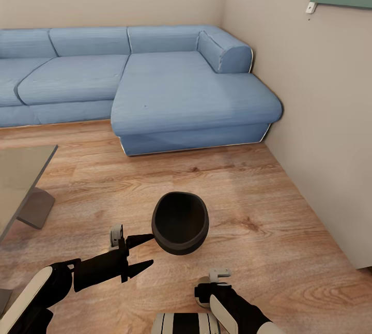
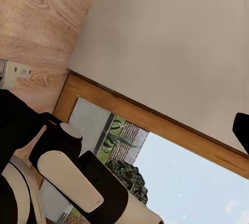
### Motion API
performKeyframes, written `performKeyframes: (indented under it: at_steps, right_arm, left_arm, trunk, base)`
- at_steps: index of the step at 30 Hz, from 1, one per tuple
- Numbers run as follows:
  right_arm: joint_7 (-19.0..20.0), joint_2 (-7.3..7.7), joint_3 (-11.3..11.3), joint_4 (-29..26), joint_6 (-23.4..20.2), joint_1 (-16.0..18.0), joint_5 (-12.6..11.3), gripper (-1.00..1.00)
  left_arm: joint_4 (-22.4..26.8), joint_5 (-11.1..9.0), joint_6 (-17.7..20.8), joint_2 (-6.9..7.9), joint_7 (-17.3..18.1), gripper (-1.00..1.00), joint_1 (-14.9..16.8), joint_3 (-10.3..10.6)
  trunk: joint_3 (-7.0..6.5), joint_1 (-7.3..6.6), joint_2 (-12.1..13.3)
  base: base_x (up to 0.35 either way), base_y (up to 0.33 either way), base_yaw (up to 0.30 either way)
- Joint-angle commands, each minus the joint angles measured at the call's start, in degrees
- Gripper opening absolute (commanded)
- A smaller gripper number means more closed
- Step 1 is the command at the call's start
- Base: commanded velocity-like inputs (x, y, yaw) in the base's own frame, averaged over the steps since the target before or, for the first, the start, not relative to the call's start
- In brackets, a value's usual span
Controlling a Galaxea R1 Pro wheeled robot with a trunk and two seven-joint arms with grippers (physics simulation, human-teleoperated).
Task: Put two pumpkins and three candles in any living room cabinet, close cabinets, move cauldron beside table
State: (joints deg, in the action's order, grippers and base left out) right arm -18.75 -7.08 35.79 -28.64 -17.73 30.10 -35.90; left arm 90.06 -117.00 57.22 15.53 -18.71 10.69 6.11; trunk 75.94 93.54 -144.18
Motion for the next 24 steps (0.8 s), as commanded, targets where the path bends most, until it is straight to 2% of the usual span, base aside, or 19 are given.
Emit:
performKeyframes:
  at_steps: [1,24]
  right_arm:
    - [-0.5,0.05,0.4,-0.1,-0.2,0.0,-0.5,1.00]
    - [-0.5,0.05,0.4,-0.1,-0.1,0.0,-0.5,1.00]
  left_arm:
    - [0.0,-0.6,0.0,0.03,-0.5,1.00,0.0,0.0]
    - [0.0,-0.6,0.0,0.09,-0.5,1.00,0.0,0.0]
  trunk:
    - [0.04,-0.01,0.0]
    - [0.04,-0.01,0.0]
  base:
    - [0.000,0.000,0.000]
    - [0.000,0.001,0.000]
